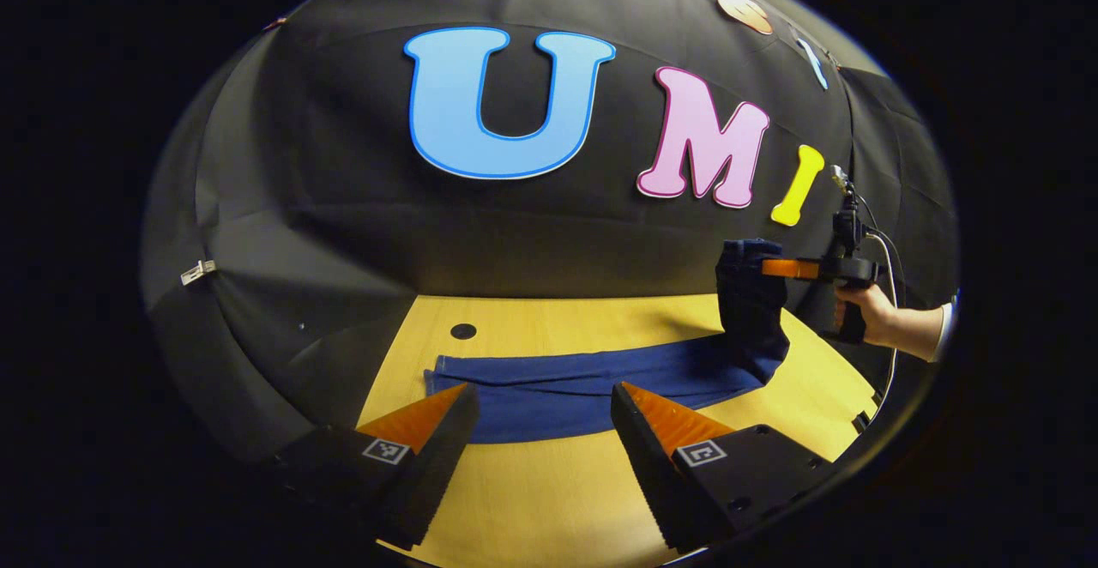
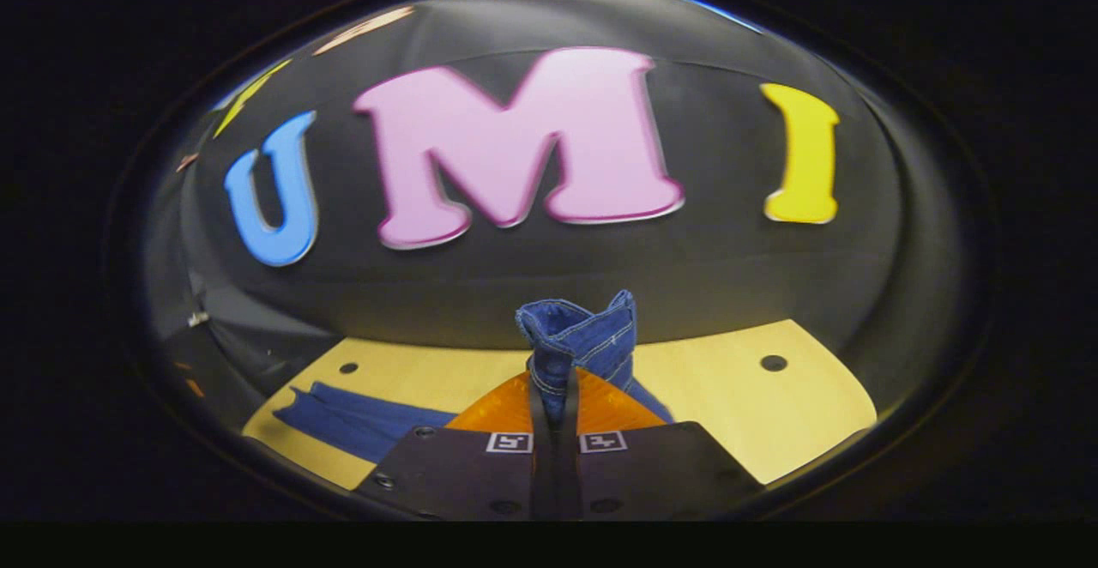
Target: Grasp the waist and the cuffs of the jeans and fold them to make the two legs overlap; first hold the waist and fold one-third of the jeans toward the cuffs, then hold the cuffs and fold the remaining one-third in the same direction to finish folding.
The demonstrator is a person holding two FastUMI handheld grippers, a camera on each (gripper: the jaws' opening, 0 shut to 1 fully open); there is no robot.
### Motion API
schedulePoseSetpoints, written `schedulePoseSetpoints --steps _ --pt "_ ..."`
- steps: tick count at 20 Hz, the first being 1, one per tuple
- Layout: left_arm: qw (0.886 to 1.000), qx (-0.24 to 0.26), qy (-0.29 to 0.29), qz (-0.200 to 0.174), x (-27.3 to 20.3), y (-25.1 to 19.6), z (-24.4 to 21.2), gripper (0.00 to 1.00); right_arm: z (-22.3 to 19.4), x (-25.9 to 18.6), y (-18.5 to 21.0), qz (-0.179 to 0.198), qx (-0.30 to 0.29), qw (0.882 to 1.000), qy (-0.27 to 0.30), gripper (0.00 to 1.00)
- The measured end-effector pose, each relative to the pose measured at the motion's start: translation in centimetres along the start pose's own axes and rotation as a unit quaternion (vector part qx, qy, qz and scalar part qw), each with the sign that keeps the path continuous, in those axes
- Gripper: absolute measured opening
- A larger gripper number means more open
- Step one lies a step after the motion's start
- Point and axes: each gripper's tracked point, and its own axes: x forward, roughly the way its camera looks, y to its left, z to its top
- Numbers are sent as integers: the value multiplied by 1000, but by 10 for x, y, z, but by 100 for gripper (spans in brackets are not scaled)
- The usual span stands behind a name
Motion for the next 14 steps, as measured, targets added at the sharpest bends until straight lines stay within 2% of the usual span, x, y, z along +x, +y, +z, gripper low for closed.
schedulePoseSetpoints --steps 1,4,5,6,7,9,10,11,13,14 --pt "1000 -1 8 3 1 4 -6 97 -30 7 28 15 -15 1000 18 5" --pt "999 -24 28 2 18 7 -17 97 -111 25 76 44 -47 995 77 5" --pt "999 -35 42 2 27 11 -23 97 -126 29 81 48 -57 994 82 5" --pt "997 -44 64 11 37 17 -31 92 -143 40 96 52 -63 993 86 5" --pt "994 -51 94 23 47 25 -44 97 -151 45 101 55 -64 992 91 0" --pt "987 -68 143 38 60 35 -61 98 -167 51 109 68 -51 990 110 2" --pt "985 -76 151 34 69 32 -62 97 -168 47 116 81 -40 989 116 4" --pt "984 -82 158 32 78 31 -64 97 -167 43 128 100 -25 988 118 24" --pt "978 -97 180 32 96 37 -72 97 -169 34 142 133 -4 982 131 35" --pt "976 -105 189 32 104 42 -76 97 -169 26 147 149 -1 979 136 50"
